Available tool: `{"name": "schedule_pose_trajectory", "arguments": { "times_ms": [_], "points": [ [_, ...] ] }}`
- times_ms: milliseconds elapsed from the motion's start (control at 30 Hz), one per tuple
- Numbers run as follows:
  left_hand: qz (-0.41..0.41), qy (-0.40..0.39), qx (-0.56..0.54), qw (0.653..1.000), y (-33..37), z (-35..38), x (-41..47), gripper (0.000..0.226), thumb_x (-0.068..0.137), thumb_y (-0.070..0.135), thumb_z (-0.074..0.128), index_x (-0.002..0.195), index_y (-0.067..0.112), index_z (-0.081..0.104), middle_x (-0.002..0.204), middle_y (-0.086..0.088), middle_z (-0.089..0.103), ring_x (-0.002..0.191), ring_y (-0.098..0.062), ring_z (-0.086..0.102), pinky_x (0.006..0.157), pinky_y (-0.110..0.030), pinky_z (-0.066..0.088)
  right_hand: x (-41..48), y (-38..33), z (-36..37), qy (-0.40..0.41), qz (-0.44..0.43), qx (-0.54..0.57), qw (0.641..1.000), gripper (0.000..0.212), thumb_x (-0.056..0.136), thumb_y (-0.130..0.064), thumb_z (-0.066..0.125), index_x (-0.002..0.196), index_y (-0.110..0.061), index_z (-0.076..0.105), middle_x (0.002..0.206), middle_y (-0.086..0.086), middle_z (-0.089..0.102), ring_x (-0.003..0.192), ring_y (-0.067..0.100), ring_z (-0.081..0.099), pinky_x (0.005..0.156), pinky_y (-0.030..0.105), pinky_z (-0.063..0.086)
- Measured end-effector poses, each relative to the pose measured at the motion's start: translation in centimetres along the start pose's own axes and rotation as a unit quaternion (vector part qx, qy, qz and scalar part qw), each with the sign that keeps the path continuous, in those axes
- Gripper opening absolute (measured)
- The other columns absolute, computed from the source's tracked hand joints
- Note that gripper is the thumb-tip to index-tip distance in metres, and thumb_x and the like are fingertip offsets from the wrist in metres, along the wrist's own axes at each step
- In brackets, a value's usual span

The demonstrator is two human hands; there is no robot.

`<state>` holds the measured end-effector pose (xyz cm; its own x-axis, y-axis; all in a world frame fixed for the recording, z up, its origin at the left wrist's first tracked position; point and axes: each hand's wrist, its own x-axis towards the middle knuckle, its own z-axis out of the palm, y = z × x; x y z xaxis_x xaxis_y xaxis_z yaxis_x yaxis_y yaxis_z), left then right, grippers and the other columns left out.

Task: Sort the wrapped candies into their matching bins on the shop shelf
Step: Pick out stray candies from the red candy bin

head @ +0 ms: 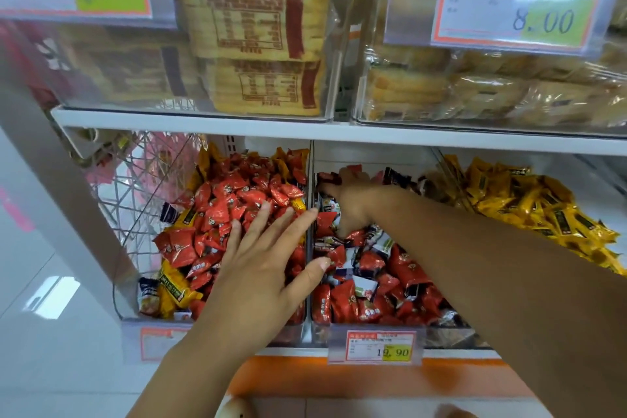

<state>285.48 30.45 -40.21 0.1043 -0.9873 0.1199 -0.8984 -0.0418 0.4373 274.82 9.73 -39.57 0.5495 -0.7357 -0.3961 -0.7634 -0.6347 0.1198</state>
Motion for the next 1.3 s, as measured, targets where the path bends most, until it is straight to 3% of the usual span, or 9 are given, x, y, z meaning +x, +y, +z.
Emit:
{"name": "schedule_pose_trajectory", "arguments": {
  "times_ms": [200,333,433,533,633,733,967,1100,1300],
  "points": [
    [0.004,0.004,-0.004,1.000,0.0,0.2,0.0,0.062,0.076,0.081,0.002,0.135,0.067,-0.008,0.155,0.030,0.000,0.136,0.008,-0.029,0.116,-0.035,-0.020,-1.6,2.6,-0.8,0.054,-0.032,0.081,0.995,0.074,0.083,-0.024,0.070,0.147,-0.022,0.032,0.143,0.011,0.036,0.119,0.029,0.048,0.086,0.026,0.042],
    [0.011,0.009,-0.009,1.000,-0.2,0.2,0.0,0.064,0.078,0.081,0.004,0.138,0.064,-0.007,0.155,0.029,0.001,0.137,0.007,-0.027,0.115,-0.033,-0.021,-4.0,5.0,-3.1,0.103,0.020,0.229,0.968,0.053,0.082,-0.013,0.069,0.131,-0.010,0.049,0.114,0.006,0.057,0.077,0.014,0.057,0.055,0.023,0.046],
    [0.010,0.008,-0.015,1.000,-0.2,0.3,0.0,0.065,0.078,0.082,0.005,0.139,0.064,-0.005,0.156,0.028,0.002,0.138,0.006,-0.026,0.114,-0.033,-0.021,-4.2,5.8,-4.5,0.040,0.060,0.253,0.965,0.029,0.094,-0.009,0.056,0.115,0.011,0.057,0.107,0.025,0.059,0.083,0.018,0.065,0.069,0.020,0.052],
    [0.008,0.007,-0.010,1.000,-0.1,0.2,0.0,0.065,0.077,0.082,0.003,0.138,0.064,-0.007,0.155,0.029,0.001,0.137,0.007,-0.027,0.114,-0.032,-0.021,-4.1,5.1,-5.1,0.006,0.051,0.258,0.965,0.034,0.096,-0.006,0.051,0.119,0.018,0.052,0.082,0.025,0.052,0.049,0.001,0.052,0.046,0.006,0.039],
    [0.006,0.006,-0.009,1.000,-0.1,0.2,0.0,0.064,0.076,0.082,0.003,0.136,0.066,-0.010,0.155,0.029,0.000,0.137,0.007,-0.028,0.114,-0.032,-0.021,-4.5,4.5,-5.0,0.019,-0.024,0.275,0.961,0.066,0.082,-0.025,0.074,0.139,-0.012,0.044,0.124,0.009,0.059,0.098,0.019,0.065,0.076,0.020,0.050],
    [0.007,0.007,-0.013,1.000,-0.2,0.2,-0.1,0.061,0.077,0.082,0.003,0.134,0.068,-0.010,0.155,0.029,0.001,0.137,0.007,-0.027,0.115,-0.034,-0.020,-5.5,4.2,-5.1,0.010,-0.100,0.261,0.960,0.098,0.070,-0.042,0.081,0.149,-0.037,0.023,0.155,-0.004,0.027,0.128,0.018,0.048,0.101,0.026,0.035],
    [0.006,0.005,-0.013,1.000,-0.2,0.2,0.0,0.060,0.075,0.082,0.001,0.132,0.070,-0.011,0.155,0.029,0.000,0.137,0.006,-0.027,0.115,-0.034,-0.020,-4.1,6.1,-3.4,-0.139,0.053,0.047,0.988,0.104,0.073,-0.053,0.075,0.151,-0.037,0.008,0.160,0.004,0.013,0.143,0.030,0.022,0.109,0.040,0.030],
    [0.003,0.002,-0.009,1.000,-0.1,0.3,0.1,0.061,0.074,0.083,0.000,0.132,0.070,-0.012,0.154,0.031,-0.002,0.137,0.007,-0.028,0.115,-0.034,-0.020,-2.3,5.3,-1.1,-0.100,0.070,0.029,0.992,0.116,0.069,-0.052,0.077,0.149,-0.041,-0.006,0.158,0.011,-0.002,0.140,0.037,0.022,0.108,0.044,0.036],
    [0.001,0.006,-0.008,1.000,0.0,0.5,0.2,0.059,0.073,0.083,-0.001,0.130,0.071,-0.014,0.153,0.032,-0.003,0.136,0.008,-0.029,0.114,-0.032,-0.021,-2.1,6.6,1.0,-0.050,0.058,0.131,0.988,0.094,0.080,-0.031,0.073,0.152,-0.028,0.013,0.150,0.005,0.014,0.131,0.029,0.035,0.105,0.036,0.039]
  ]
}}
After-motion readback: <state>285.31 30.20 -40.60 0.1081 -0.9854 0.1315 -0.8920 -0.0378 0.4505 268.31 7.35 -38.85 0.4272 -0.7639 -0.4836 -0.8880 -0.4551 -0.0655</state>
